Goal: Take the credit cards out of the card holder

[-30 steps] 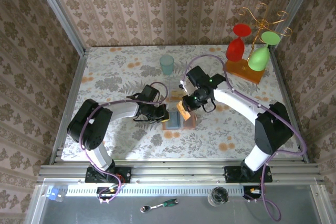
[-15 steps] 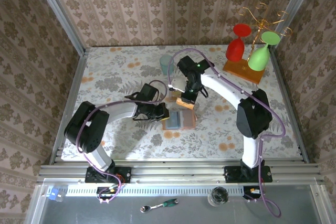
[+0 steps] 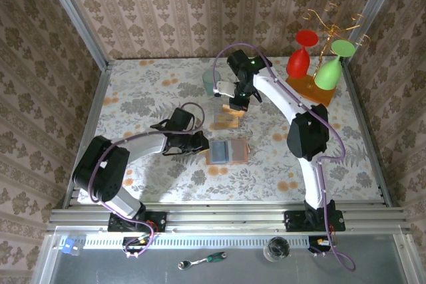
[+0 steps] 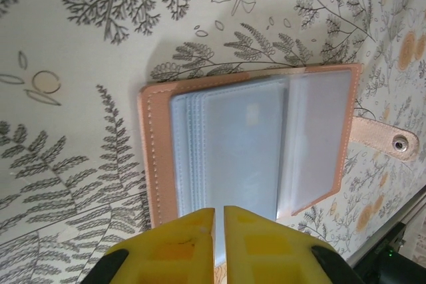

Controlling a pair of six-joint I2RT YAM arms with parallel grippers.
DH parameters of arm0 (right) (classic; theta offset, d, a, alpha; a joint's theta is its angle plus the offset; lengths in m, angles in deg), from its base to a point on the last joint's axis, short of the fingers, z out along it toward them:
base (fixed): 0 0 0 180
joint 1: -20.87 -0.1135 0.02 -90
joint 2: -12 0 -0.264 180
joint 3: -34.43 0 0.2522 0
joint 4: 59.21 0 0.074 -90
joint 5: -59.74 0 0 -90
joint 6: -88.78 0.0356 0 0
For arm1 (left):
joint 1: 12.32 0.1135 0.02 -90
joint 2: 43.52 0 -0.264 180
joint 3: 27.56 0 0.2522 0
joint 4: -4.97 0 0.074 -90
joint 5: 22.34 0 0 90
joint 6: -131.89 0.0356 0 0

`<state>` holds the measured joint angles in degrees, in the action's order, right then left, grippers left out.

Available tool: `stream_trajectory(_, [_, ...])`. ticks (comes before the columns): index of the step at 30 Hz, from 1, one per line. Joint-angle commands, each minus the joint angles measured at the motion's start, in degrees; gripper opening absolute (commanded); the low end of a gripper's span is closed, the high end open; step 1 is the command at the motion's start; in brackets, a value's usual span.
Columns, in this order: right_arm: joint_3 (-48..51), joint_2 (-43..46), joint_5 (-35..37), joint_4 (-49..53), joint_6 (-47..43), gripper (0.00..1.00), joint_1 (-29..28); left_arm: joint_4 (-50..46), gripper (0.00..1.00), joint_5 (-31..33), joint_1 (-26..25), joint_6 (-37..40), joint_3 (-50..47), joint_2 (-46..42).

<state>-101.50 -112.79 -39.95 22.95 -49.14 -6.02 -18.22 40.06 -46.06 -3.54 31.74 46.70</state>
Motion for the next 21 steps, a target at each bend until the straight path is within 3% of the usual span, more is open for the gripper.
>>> stream_trajectory(1, [-4.5, -3.6, -1.4, 4.3, -2.8, 0.00, 0.0, 0.3, 0.12, 0.5, 0.5, -0.9, -0.7, -1.4])
stream_trajectory(16, [-11.3, -11.7, -2.5, 7.4, -4.1, 0.00, 0.0, 1.1, 0.13, 1.0, 1.7, -1.5, -2.9, -2.6])
stream_trajectory(21, [-11.7, -11.4, -1.9, 6.8, -2.9, 0.17, -0.1, 0.8, 0.13, 0.6, 1.8, -1.4, -2.8, -2.9])
